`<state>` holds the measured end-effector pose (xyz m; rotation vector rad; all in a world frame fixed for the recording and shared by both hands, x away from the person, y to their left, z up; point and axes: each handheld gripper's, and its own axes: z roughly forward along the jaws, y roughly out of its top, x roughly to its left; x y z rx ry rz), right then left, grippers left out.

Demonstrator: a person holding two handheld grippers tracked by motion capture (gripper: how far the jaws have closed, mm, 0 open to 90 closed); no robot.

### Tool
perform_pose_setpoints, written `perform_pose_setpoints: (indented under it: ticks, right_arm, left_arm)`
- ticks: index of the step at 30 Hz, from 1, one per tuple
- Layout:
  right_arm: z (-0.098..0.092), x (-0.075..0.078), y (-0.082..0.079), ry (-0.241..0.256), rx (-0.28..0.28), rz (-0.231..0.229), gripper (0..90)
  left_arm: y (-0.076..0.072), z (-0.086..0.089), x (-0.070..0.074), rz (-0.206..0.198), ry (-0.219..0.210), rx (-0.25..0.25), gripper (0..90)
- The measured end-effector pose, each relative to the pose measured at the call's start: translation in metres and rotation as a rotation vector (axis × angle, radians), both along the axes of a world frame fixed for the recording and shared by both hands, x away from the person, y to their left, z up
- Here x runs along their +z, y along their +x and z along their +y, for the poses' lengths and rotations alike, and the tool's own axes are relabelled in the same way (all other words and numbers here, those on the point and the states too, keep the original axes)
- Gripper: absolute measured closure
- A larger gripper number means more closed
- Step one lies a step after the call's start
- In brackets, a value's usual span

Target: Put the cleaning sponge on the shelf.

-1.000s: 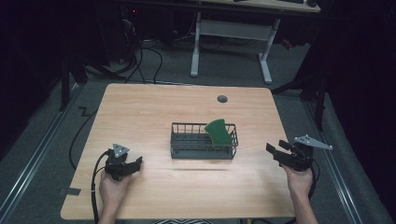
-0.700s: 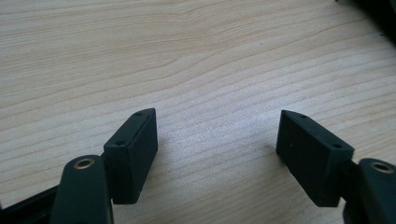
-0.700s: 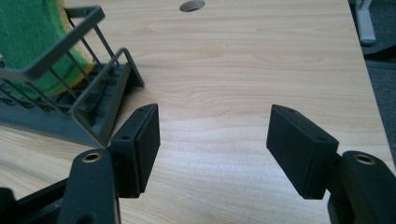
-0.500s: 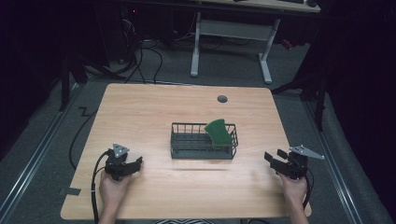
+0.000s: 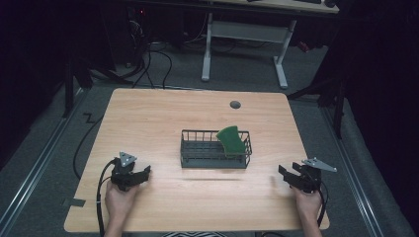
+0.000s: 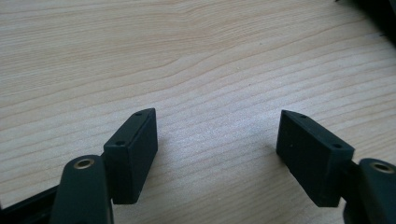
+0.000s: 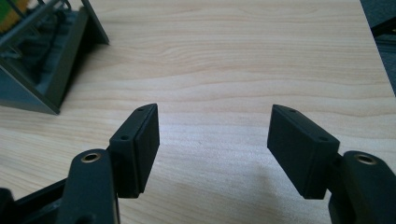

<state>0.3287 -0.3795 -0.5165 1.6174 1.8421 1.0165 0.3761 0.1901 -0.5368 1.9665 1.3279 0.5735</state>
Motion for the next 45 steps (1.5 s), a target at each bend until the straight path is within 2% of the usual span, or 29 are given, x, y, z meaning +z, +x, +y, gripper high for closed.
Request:
perform_pose_setpoints:
  ticks: [4, 14, 19, 24, 45]
  right_arm:
    - [0.003, -0.006, -0.001, -0.017, -0.003, 0.018, 34.3]
    - [0.01, -0.011, -0.001, -0.049, 0.007, 0.027, 33.7]
    - [0.016, -0.012, 0.0, -0.105, 0.026, 0.037, 33.1]
    - [0.022, -0.013, 0.003, -0.151, 0.037, 0.078, 30.0]
    - [0.022, -0.014, 0.002, -0.15, 0.034, 0.079, 28.5]
  left_arm:
    - [0.0, 0.0, 0.0, 0.0, 0.0, 0.0, 29.8]
    - [0.0, 0.0, 0.0, 0.001, -0.002, -0.001, 29.8]
    - [0.0, 0.0, 0.0, 0.0, -0.001, 0.0, 29.8]
    - [0.0, 0.0, 0.0, 0.0, 0.0, 0.0, 29.7]
    - [0.0, 0.0, 0.0, -0.001, 0.0, 0.005, 31.1]
